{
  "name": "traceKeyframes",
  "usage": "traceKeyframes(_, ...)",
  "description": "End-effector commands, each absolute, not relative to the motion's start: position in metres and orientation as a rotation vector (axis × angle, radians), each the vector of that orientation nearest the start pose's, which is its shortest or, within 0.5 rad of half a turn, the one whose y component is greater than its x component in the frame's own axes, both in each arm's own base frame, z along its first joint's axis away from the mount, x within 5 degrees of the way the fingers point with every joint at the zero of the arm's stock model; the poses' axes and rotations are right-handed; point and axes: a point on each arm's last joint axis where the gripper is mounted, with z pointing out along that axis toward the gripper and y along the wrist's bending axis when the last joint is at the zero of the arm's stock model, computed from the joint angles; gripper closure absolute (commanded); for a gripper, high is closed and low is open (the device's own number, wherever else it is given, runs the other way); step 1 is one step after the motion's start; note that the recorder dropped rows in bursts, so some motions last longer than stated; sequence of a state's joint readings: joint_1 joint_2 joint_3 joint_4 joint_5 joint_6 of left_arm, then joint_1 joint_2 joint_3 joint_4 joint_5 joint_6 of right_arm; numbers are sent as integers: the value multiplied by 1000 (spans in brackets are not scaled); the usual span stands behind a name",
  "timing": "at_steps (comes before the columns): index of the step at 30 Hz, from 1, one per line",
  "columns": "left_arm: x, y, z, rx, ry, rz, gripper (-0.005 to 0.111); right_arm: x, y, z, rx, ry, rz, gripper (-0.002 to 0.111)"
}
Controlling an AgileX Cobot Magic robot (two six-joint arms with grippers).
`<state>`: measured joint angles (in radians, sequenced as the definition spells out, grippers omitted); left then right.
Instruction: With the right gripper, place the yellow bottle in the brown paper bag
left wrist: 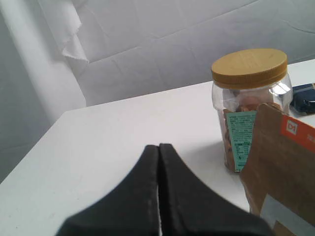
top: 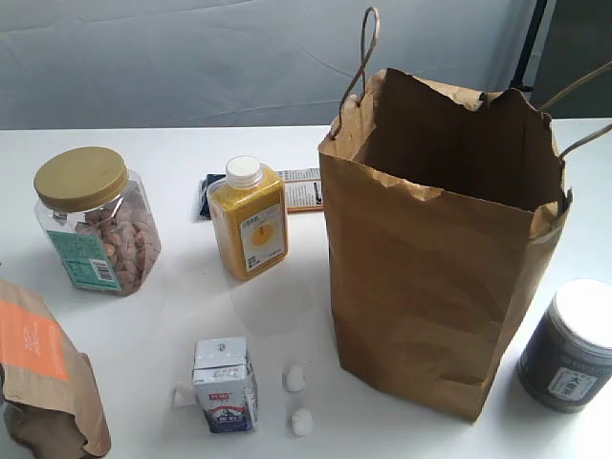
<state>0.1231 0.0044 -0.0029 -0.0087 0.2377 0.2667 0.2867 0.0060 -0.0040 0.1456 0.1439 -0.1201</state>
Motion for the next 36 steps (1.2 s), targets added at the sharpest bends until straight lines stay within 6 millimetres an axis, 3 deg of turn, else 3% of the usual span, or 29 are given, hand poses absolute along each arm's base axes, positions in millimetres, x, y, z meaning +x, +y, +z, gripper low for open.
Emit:
traceKeyframes(1,55,6,192,121,1720,275,107,54,17,200,-232,1615,242,108)
traceKeyframes(11,55,6,192,121,1720,275,107,54,18,201,-208,1616,271,108)
traceKeyframes(15,55,6,192,121,1720,275,107,53,18,199,-84,1658,401,108)
traceKeyframes(20,55,6,192,121,1720,275,107,50,17,246,-22,1608,463,108)
traceKeyframes(25,55,6,192,121,1720,275,107,52,18,329,-56,1626,428,108)
traceKeyframes(26,55,6,192,121,1720,275,107,54,20,338,-79,1657,435,108)
traceKeyframes(27,55,6,192,121,1720,275,107,60,25,352,-141,1689,428,108)
traceKeyframes(32,55,6,192,121,1720,275,107,80,58,382,-500,1821,516,108)
traceKeyframes(36,55,6,192,121,1720,275,107,85,105,398,-857,1816,652,108)
